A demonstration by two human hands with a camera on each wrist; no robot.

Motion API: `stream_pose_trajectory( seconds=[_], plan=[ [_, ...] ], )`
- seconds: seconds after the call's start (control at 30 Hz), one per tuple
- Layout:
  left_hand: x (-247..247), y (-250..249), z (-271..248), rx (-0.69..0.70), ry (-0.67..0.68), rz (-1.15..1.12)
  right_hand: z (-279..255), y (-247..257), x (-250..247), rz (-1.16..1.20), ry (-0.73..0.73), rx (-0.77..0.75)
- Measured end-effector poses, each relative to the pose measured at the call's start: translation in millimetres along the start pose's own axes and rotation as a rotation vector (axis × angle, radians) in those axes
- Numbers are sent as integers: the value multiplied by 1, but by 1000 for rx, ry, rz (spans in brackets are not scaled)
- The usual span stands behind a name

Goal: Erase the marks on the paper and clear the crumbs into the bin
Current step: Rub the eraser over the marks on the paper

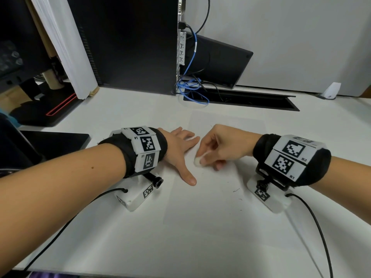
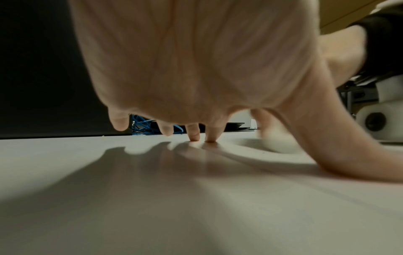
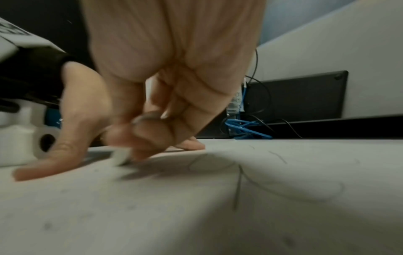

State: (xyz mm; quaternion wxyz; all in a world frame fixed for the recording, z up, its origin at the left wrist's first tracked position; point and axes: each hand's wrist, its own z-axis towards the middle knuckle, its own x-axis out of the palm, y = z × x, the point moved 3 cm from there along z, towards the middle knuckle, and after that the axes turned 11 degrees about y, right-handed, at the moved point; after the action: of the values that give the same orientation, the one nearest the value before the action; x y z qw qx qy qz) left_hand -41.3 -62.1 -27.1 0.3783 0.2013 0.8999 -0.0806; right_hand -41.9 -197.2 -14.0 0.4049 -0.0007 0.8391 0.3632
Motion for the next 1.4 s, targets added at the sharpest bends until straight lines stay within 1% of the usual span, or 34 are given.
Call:
stream_pose_trajectory(
  seconds=[0.03, 0.13, 0.17, 0.23, 0.27, 0.33, 0.37, 0.43, 0.47, 0.5, 0.57, 0.6, 0.63, 0.7, 0.73, 0.8, 0.83, 0.93, 1.0, 1.03, 1.1, 1.17, 1.23, 1.27, 1.33, 1.4],
  plan=[
    [0, 0, 0, -4, 2, 4, -1, -1, 0, -3, 19, 9],
    [-1, -3, -3, -16, 12, 14, -7, -6, -8, -91, -72, 49],
    [-2, -4, -4, -20, 14, 19, -10, -7, -8, -86, -53, 61],
    [-2, -4, -4, -28, 16, 22, -12, -9, -6, -29, 34, 68],
    [-2, -4, -5, -29, 19, 22, -13, -11, -6, -25, 22, 74],
    [-2, -4, -5, -33, 24, 24, -16, -14, -10, -52, -64, 88],
    [-1, -4, -5, -37, 23, 30, -19, -15, -9, -47, -51, 88],
    [-2, -4, -5, -46, 14, 41, -23, -11, -4, -7, 75, 66],
    [-2, -5, -5, -48, 10, 42, -26, -10, -4, 6, 79, 59],
    [-2, -5, -5, -46, 5, 40, -28, -12, -9, 13, 1, 58],
    [-1, -4, -6, -43, -17, 20, -32, -19, -28, 3, -218, 68],
    [-2, -4, -7, -37, -44, 10, -34, -22, -35, 0, -263, 75],
    [-4, -4, -8, -22, -89, -12, -36, -24, -39, 5, -259, 80],
    [-11, -3, -8, 56, -228, -133, -38, -24, -39, 49, -211, 52],
    [-16, -3, -9, 123, -288, -248, -38, -22, -38, 108, -203, 25],
    [-24, -7, -12, 282, -343, -533, -37, -19, -37, 241, -216, -19],
    [-28, -10, -13, 333, -361, -644, -35, -17, -36, 294, -228, -35],
    [-32, -13, -14, 346, -472, -812, -31, -18, -35, 413, -283, -62],
    [-30, -12, -11, 332, -499, -870, -28, -21, -33, 386, -301, -35],
    [-29, -11, -8, 311, -492, -859, -28, -23, -32, 307, -292, -2],
    [-27, -9, -4, 260, -460, -801, -27, -29, -30, 11, -208, 105],
    [-26, -8, 2, 209, -421, -724, -27, -36, -24, -260, -6, 220],
    [-25, -10, 6, 178, -407, -658, -28, -40, -18, -325, 183, 281],
    [-25, -11, 7, 179, -404, -640, -29, -41, -17, -328, 231, 288],
    [-27, -14, 9, 192, -400, -624, -27, -44, -17, -345, 248, 282],
    [-30, -19, 9, 197, -437, -586, -25, -46, -18, -360, 241, 281]
  ],
)
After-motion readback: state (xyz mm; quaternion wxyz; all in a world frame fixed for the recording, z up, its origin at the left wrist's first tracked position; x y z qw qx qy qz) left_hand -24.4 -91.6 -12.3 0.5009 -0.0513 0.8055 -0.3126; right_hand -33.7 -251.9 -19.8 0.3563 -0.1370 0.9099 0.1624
